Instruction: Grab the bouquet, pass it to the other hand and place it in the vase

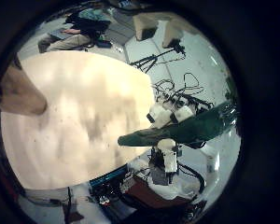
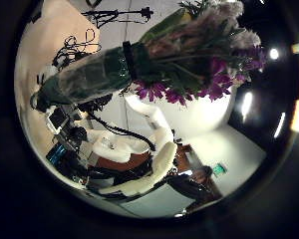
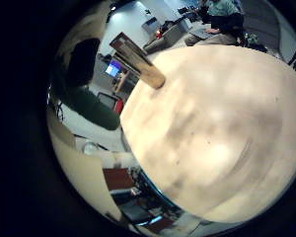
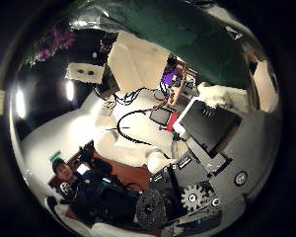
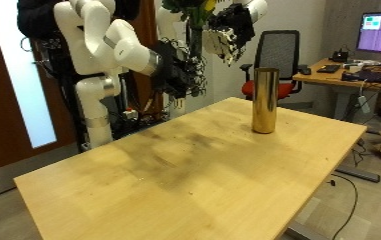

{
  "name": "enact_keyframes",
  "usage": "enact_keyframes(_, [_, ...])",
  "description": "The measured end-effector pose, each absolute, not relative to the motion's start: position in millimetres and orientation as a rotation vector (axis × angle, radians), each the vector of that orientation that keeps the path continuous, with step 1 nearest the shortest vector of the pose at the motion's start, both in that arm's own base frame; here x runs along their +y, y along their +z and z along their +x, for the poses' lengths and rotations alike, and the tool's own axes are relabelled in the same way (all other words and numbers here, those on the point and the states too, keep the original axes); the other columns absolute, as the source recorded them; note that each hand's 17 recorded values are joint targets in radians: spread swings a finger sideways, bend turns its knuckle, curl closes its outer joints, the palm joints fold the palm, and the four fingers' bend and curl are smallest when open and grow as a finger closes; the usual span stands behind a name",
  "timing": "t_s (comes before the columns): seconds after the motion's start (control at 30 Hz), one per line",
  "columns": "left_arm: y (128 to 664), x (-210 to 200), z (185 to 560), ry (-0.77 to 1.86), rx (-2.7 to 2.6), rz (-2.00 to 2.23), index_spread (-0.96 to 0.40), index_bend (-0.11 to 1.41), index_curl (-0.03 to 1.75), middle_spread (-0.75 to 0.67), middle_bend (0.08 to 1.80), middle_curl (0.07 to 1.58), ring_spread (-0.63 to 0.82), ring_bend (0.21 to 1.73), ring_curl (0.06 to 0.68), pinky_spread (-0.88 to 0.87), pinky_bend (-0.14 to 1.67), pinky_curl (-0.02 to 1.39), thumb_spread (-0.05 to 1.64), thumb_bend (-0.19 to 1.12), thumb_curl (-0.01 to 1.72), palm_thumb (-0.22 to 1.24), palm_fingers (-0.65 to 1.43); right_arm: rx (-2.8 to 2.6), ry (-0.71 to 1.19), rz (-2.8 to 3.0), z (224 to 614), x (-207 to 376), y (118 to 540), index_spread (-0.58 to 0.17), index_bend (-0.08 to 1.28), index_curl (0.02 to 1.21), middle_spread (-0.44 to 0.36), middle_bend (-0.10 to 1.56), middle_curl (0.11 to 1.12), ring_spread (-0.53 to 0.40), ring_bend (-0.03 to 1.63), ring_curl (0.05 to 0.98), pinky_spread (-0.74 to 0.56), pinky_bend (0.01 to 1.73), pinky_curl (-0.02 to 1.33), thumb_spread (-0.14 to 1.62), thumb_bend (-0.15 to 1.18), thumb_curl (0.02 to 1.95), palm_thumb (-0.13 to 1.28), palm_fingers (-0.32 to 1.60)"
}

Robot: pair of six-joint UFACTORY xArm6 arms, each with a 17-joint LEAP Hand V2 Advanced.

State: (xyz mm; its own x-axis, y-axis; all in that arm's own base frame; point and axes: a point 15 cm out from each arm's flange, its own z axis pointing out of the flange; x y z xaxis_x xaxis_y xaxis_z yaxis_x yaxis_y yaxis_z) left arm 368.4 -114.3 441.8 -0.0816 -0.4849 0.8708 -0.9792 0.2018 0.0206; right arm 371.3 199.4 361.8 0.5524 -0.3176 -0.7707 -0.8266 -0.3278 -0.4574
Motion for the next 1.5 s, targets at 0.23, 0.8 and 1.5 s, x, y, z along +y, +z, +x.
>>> enact_keyframes(0.23, [434.5,-134.6,362.3,0.744,-1.699,1.353,0.34,0.17,0.27,0.45,0.28,0.34,0.55,0.55,0.201,0.50,0.29,0.31,0.62,-0.06,0.34,0.11,0.14,0.944,0.707,-1.960,367.0,204.7,351.3,-0.255,1.07,1.03,-0.134,1.37,0.80,-0.202,1.42,0.674,-0.27,1.05,1.07,0.04,-0.02,0.91,1.18,1.12])
enact_keyframes(0.8, [438.0,-136.1,374.9,0.861,-1.662,1.415,0.18,0.16,0.31,-0.08,0.69,0.54,0.04,0.65,0.206,0.14,0.26,0.29,0.58,-0.03,0.37,0.15,0.54,0.977,0.593,-2.031,376.0,211.8,343.1,-0.257,1.07,1.03,-0.135,1.36,0.80,-0.201,1.42,0.674,-0.28,1.08,1.08,0.14,-0.03,0.91,1.14,1.13])
enact_keyframes(1.5, [476.7,-117.6,388.9,1.244,-1.652,1.470,-0.55,0.74,0.62,-0.53,1.03,0.99,-0.42,1.43,0.548,-0.59,1.17,0.59,0.49,-0.02,0.62,1.07,1.07,1.192,0.643,-1.938,381.4,192.4,315.0,-0.251,0.20,0.67,-0.044,0.69,0.56,-0.145,1.06,0.477,-0.34,0.90,0.74,0.93,-0.04,0.56,0.75,0.08])
